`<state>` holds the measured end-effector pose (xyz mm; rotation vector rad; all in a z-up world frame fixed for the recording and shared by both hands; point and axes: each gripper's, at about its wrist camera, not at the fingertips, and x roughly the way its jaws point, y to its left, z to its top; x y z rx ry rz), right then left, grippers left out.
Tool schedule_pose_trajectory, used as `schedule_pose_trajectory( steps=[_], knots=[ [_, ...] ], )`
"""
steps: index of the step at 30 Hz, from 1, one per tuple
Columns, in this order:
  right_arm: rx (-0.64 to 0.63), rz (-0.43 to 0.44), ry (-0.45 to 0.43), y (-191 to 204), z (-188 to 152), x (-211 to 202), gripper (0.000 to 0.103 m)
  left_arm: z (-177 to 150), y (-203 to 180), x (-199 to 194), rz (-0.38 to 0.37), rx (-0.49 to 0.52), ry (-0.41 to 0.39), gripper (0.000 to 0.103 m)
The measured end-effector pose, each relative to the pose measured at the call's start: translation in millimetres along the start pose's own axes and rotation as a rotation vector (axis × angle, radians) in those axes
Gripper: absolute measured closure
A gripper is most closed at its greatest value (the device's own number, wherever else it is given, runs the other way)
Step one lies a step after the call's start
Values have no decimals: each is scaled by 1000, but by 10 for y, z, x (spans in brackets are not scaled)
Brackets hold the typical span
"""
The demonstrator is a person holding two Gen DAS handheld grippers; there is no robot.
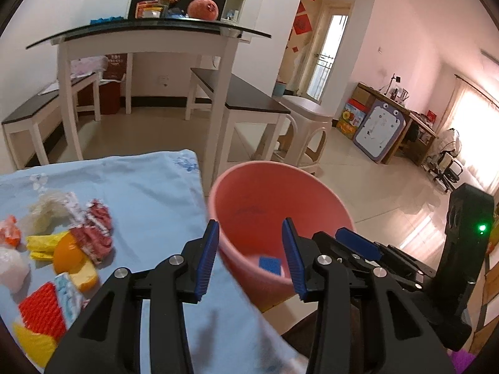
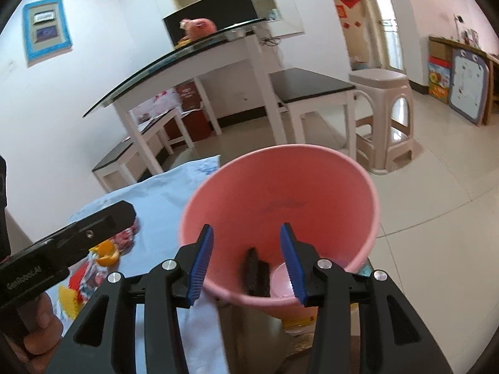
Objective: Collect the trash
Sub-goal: 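Move both tools back over the table toward the yellow foam net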
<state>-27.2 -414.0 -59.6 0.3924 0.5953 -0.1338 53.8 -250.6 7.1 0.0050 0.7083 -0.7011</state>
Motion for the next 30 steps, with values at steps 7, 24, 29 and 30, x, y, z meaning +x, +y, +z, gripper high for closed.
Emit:
schedule_pose_trajectory(
  steps=[7,24,29,30],
  knots=[
    [-52,71,15,420,-90,-90,54,-107,201,-378,55,-11,-35,61],
    [-141,255,168,1426,-671,3,49,-852,1406,-1351,271,-152,-37,61],
    [-205,279,207,1664,-825,54,49,-1103,1764,-1462,324,-215,3,60],
    [-216,281,209,1696,-842,56,47,-1153,1826,-1470,337,-227,12,60]
  ],
)
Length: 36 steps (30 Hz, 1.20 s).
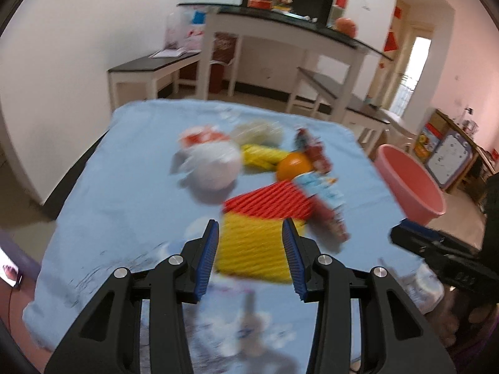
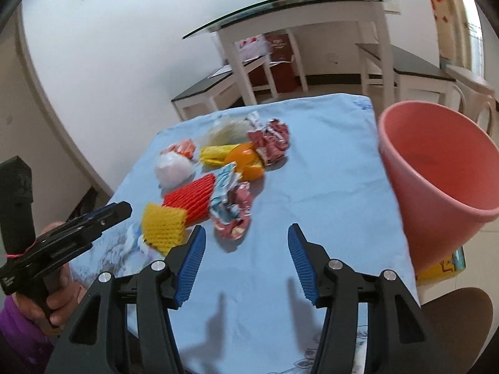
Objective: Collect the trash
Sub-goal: 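Move both tools back over the table toward the yellow foam net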
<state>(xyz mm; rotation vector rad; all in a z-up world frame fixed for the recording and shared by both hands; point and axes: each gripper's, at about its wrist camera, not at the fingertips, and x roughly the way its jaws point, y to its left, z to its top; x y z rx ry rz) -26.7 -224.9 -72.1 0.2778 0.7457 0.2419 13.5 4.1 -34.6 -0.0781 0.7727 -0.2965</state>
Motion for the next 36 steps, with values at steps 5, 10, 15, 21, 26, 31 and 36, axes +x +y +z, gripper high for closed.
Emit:
schedule_pose_trajectory(
  steps=[5,10,15,21,26,31,36],
  knots=[
    [3,-2,1,41,-46,-1,37,-89,206,90,0,-53,42,60],
    [-11,-21,-40,63,-44,-84,22,-94,243,226,-28,-65,80,60],
    [-8,-40,-44,62,-47,-77,18,-99,250,371,-78,-77,133,60],
    [-1,-60,-17,51,-21,34,18,-80,255,457,-112,-73,164,60],
    [-9,-64,8,77,19,163,18,-50,209,450,-149,-29,166,65],
    [-39,-56,43,130,57,294,18,-100,143,427,-177,9,169,87],
    [-61,-56,69,185,126,420,18,-121,173,325,-179,1,151,90]
  ],
)
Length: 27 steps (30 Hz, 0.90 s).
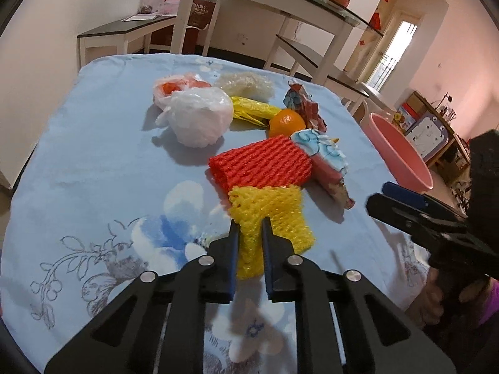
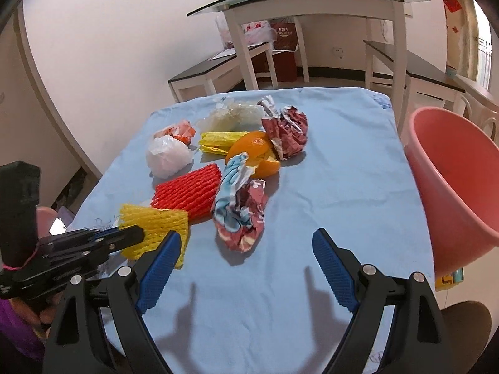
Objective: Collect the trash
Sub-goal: 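Move both tools back over the table toward the yellow foam net, then grasp the yellow foam net with the left tool while the right tool grasps the patterned wrapper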
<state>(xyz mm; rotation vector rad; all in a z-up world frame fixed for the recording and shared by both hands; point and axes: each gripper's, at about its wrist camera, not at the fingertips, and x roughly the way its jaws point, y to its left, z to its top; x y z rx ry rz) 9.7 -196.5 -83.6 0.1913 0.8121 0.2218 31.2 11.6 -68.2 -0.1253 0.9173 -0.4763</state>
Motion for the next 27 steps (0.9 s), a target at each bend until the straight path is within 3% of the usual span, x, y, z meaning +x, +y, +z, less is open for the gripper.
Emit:
schedule_pose_trajectory(
  steps=[12,17,19,22,27],
  knots=[
    [4,-18,99,111,191,432,21,6,231,-500,-15,-63,-67,90],
    [-20,-11,152,171,200,538,36,17,284,-572,-1,-79,-80,90],
    [-41,-21,167,200,195,570,55,31,285,-596,4,-84,-86,90],
    [-58,-21,171,203,167,560,70,51,279,-650,7,-82,-104,90],
    [-82,9,153,190,136,410,81,74,256,-663,6,-92,-124,90]
  ],
)
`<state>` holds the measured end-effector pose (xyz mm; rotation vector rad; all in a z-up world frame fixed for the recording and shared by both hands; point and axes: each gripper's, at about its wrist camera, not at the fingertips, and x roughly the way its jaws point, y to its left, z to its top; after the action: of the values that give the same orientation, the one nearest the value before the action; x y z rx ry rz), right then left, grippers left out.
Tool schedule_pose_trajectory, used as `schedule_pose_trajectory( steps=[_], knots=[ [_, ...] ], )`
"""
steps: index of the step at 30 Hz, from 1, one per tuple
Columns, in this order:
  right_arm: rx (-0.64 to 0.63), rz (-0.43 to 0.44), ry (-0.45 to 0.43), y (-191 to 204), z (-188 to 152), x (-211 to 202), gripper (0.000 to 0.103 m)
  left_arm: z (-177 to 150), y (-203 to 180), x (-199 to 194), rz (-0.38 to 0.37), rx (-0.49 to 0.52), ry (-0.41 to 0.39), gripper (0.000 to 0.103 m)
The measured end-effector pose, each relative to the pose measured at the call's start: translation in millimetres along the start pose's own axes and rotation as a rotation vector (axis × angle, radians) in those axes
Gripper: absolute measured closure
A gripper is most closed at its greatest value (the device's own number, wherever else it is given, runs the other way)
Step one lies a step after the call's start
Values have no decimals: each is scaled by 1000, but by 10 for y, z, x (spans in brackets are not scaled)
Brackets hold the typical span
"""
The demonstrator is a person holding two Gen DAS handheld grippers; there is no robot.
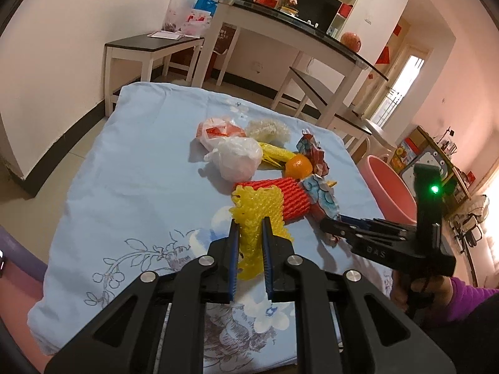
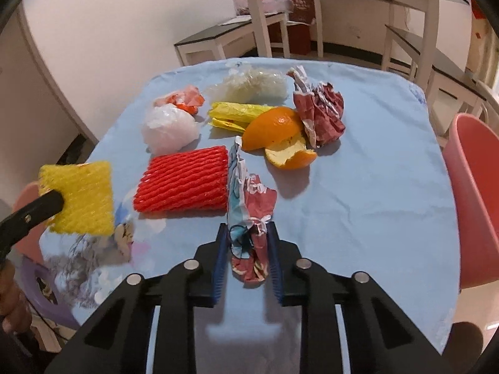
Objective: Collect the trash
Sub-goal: 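Grasp the yellow foam net with the left tool while the right tool grasps the patterned wrapper, then carry both items over the pink bucket and open both tools to drop them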
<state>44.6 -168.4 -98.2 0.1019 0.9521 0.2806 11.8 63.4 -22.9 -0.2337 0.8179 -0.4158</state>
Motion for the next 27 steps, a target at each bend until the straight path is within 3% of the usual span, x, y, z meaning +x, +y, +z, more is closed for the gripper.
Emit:
schedule_pose_trajectory(
  steps=[8,14,27],
  knots=[
    [-28,42,-83,-65,-2,-492,82,92,-236,20,-14,33,-32,90],
    [-13,-18,-165,-296,72,-883,82,228,-601,98,-33,86,-53,90],
    [150,-196,-325,-1364,33,-1691,82,507,-1676,409,-121,257,-71,90]
  ],
)
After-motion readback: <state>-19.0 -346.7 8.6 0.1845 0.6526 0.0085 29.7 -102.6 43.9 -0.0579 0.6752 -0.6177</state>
